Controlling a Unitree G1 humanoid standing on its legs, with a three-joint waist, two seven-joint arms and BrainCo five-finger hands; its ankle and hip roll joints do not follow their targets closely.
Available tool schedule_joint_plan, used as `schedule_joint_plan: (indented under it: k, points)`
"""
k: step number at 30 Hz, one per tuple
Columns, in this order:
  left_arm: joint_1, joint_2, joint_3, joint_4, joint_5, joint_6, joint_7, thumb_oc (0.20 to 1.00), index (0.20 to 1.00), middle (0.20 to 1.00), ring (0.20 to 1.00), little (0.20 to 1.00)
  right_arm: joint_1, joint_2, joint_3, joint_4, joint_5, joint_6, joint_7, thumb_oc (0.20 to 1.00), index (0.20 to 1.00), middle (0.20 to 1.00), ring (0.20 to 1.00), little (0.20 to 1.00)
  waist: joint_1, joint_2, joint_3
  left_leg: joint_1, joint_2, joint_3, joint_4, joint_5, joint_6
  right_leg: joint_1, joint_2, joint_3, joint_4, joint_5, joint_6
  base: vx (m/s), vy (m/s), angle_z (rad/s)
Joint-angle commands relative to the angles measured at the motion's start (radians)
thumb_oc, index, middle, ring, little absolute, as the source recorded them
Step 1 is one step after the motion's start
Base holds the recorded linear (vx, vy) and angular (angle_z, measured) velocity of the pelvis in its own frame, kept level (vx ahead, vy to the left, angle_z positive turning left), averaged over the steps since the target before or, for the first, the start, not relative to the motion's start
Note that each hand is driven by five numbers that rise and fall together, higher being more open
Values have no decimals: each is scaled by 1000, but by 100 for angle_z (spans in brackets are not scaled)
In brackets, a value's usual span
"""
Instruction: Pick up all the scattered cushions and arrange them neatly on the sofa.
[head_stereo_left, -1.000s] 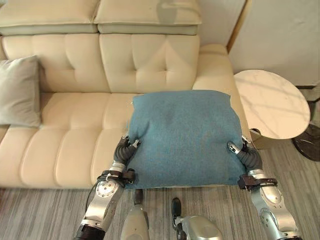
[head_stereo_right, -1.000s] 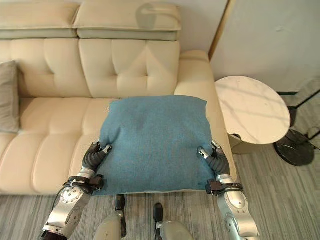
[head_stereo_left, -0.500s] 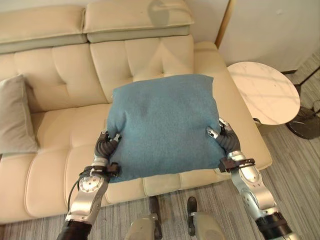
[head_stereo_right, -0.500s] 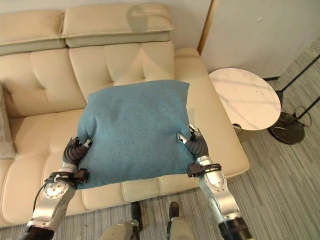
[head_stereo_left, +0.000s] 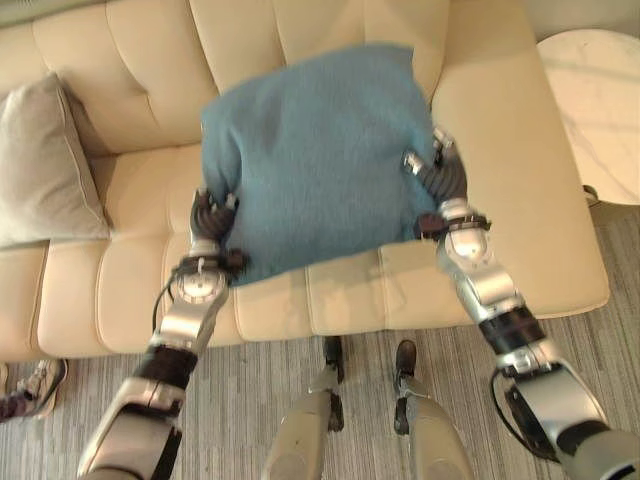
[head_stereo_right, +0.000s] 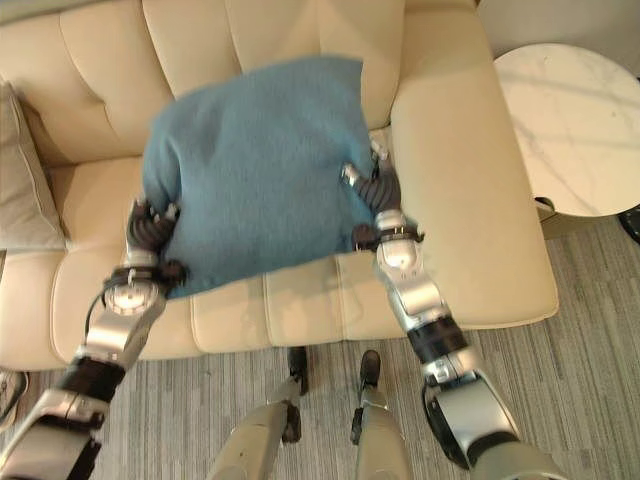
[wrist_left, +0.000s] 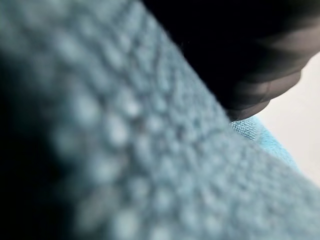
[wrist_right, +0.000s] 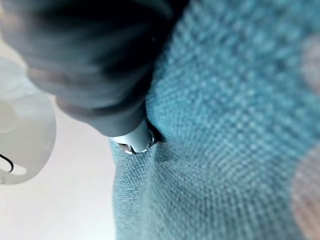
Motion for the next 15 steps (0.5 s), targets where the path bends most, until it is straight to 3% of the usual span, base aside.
schedule_joint_plan:
  k: [1, 5, 6, 7, 11, 15]
  points:
    - [-292, 50, -68, -4, 67, -158, 84, 200, 200, 200, 200, 200, -282, 60, 50, -81, -108, -145, -118, 200, 200, 200, 200, 200, 17, -59, -13, 60, -4, -34, -23, -130, -57, -8, -46, 65, -47, -39, 81, 6, -53, 5]
    - [-819, 96, -219, 404, 26, -138, 155, 225, 225, 225, 225, 225, -692, -22, 183, 179, -208, -129, -290, 200, 200, 200, 200, 200, 31, -46, -4, -78, -16, -94, -61, -82, -91, -110, -18, 57, -126, 6, 100, 5, -106, 26]
    - [-922, 112, -253, 510, 5, -110, 150, 1000, 1000, 1000, 1000, 1000, -753, -51, 212, 234, -197, -118, -312, 260, 260, 260, 260, 260, 29, -51, -8, -128, -16, -102, -61, -70, -102, -144, -12, 53, -148, 20, 107, 2, -150, 26]
    - [-970, 124, -273, 549, -5, -107, 137, 1000, 1000, 1000, 1000, 1000, -781, -73, 222, 265, -186, -109, -324, 1000, 1000, 1000, 1000, 1000, 29, -53, -15, -157, -17, -107, -61, -62, -107, -168, -10, 49, -150, 24, 108, 17, -121, 16]
    - [-1070, 164, -316, 585, -70, -115, 96, 1000, 1000, 1000, 1000, 1000, -826, -138, 254, 354, -69, -127, -292, 1000, 1000, 1000, 1000, 1000, 39, -53, -35, -229, -21, -113, -61, -49, -117, -231, -4, 46, -157, 35, 116, 26, -28, 9]
    - [-1058, 204, -326, 566, -132, -111, 40, 1000, 1000, 1000, 1000, 1000, -750, -195, 227, 385, 64, -130, -232, 1000, 1000, 1000, 1000, 1000, 40, -46, -47, -277, -24, -115, -61, -39, -122, -278, 0, 41, -157, 42, 118, 7, 0, 12]
